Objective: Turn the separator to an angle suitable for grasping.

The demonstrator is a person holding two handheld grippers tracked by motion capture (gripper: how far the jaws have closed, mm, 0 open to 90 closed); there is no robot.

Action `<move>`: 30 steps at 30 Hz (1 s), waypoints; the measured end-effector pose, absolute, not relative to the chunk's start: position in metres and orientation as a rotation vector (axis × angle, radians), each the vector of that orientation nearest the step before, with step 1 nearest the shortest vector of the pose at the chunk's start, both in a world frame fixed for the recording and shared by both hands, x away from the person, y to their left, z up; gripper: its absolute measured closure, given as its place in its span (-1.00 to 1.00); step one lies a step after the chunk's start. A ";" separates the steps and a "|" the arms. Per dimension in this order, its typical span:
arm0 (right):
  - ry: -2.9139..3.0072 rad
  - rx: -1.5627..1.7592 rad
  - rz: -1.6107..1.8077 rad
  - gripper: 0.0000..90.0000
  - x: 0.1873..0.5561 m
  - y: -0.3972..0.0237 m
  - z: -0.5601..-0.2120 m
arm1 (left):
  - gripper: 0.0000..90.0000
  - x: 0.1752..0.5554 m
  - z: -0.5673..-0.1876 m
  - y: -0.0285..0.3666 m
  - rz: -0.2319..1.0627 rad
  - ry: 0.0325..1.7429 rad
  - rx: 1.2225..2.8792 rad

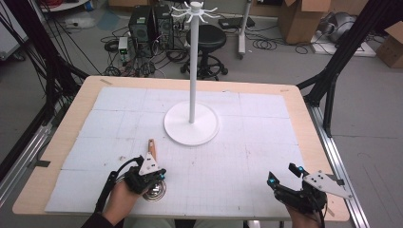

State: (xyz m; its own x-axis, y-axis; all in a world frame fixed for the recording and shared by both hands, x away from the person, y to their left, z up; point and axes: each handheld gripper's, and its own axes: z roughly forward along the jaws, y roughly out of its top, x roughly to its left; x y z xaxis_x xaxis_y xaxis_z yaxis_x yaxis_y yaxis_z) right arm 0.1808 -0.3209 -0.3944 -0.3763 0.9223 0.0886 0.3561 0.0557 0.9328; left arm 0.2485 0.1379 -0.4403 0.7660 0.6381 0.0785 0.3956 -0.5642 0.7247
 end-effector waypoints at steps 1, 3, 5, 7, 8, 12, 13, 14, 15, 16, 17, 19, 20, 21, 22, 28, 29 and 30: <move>1.780 1.280 1.319 -0.58 0.180 -0.321 -0.394 | 1.00 0.248 -0.440 0.138 0.435 0.768 2.238; 1.777 1.277 1.318 -0.58 0.180 -0.321 -0.394 | 1.00 0.245 -0.440 0.146 0.419 0.783 2.235; 1.778 1.280 1.315 -0.58 0.180 -0.321 -0.394 | 1.00 0.244 -0.440 0.147 0.410 0.786 2.229; 1.779 1.278 1.315 -0.58 0.181 -0.321 -0.394 | 1.00 0.242 -0.440 0.149 0.409 0.787 2.229; 1.779 1.278 1.315 -0.58 0.181 -0.321 -0.394 | 1.00 0.242 -0.440 0.150 0.410 0.787 2.231; 1.782 1.275 1.311 -0.58 0.181 -0.321 -0.394 | 1.00 0.241 -0.441 0.151 0.407 0.784 2.226; 1.780 1.282 1.314 -0.58 0.180 -0.321 -0.394 | 1.00 0.240 -0.441 0.152 0.403 0.786 2.229; 1.780 1.282 1.314 -0.58 0.180 -0.321 -0.394 | 1.00 0.240 -0.441 0.152 0.397 0.789 2.226; 1.782 1.277 1.313 -0.58 0.180 -0.321 -0.394 | 1.00 0.240 -0.441 0.153 0.390 0.789 2.224; 1.783 1.278 1.313 -0.58 0.180 -0.321 -0.394 | 1.00 0.239 -0.440 0.154 0.384 0.792 2.224; 1.782 1.277 1.313 -0.58 0.180 -0.321 -0.394 | 1.00 0.239 -0.440 0.155 0.381 0.788 2.225; 1.782 1.270 1.312 -0.58 0.180 -0.321 -0.394 | 1.00 0.238 -0.439 0.156 0.374 0.794 2.227; 1.784 1.271 1.313 -0.58 0.180 -0.320 -0.393 | 1.00 0.238 -0.439 0.157 0.370 0.788 2.233; 1.783 1.268 1.312 -0.58 0.180 -0.320 -0.393 | 1.00 0.238 -0.438 0.158 0.366 0.787 2.233; 1.782 1.264 1.312 -0.58 0.180 -0.320 -0.393 | 0.99 0.238 -0.437 0.160 0.364 0.796 2.225; 1.781 1.271 1.310 -0.58 0.179 -0.321 -0.393 | 0.83 0.240 -0.418 0.179 0.354 0.802 2.052; 1.781 1.271 1.310 -0.58 0.179 -0.321 -0.393 | 0.83 0.239 -0.415 0.183 0.362 0.803 2.005; 1.788 1.263 1.311 -0.58 0.179 -0.321 -0.393 | 0.70 0.239 -0.412 0.187 0.359 0.805 1.970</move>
State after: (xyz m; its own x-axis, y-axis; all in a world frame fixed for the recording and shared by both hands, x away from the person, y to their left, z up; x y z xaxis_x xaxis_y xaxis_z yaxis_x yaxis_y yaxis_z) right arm 0.1793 -0.3206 -0.3933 -0.3821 0.9210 0.0759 0.3492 0.0679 0.9346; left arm 0.2387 0.1870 -0.4120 0.7411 0.6672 -0.0745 0.3906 -0.3383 0.8561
